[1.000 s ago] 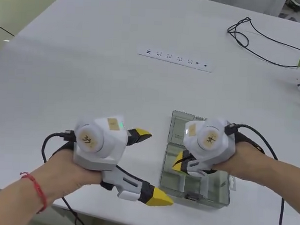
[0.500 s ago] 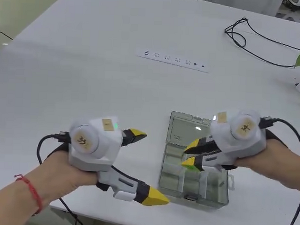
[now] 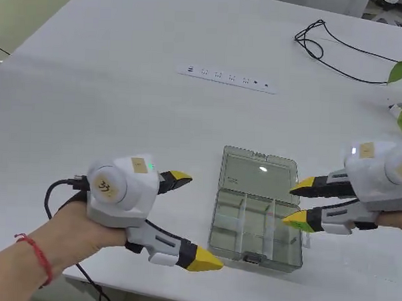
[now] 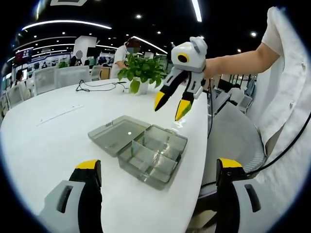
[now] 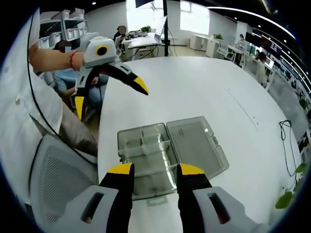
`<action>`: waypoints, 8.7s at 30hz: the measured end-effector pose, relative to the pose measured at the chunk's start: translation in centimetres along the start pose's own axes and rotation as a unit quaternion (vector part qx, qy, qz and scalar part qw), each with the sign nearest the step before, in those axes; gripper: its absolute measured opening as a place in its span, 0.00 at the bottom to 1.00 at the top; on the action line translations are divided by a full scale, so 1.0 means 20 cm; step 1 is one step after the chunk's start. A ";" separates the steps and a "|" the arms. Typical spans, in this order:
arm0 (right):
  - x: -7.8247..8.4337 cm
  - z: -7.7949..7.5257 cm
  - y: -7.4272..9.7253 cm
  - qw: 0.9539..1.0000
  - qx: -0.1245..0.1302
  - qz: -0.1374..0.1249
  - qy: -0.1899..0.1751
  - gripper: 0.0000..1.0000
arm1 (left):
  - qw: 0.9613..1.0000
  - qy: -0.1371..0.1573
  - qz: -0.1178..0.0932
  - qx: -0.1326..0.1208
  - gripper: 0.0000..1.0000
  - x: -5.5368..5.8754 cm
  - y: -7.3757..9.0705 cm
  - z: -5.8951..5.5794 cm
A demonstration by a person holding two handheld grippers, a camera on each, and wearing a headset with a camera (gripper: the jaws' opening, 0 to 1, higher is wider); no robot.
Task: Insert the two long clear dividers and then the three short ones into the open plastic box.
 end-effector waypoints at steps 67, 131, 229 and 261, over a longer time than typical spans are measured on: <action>0.75 -0.11 0.16 0.973 -0.013 0.225 0.054 0.33 | 1.000 0.006 0.007 0.004 1.00 -0.03 -0.03 -0.01; -0.22 0.35 0.13 0.977 0.079 0.072 0.182 0.33 | 0.976 0.205 -0.073 0.002 0.50 -0.28 -0.18 -0.17; -0.40 0.46 0.21 0.991 -0.120 -0.037 0.048 0.09 | 0.978 0.033 -0.078 0.190 0.00 -0.29 -0.16 -0.39; -0.38 0.51 0.18 0.984 -0.173 -0.045 0.025 0.03 | 0.976 0.020 -0.085 0.200 0.00 -0.28 -0.13 -0.42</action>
Point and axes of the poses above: the centre of the closed fingertips' face, and the gripper's own axes: y roughly backward along the fingers, z roughly to its left, x roughly out of its underside, the point moved 7 cm from there along y, roughly backward along the fingers, and after that the axes turned 9 degrees about -z, right-handed, at the moved point
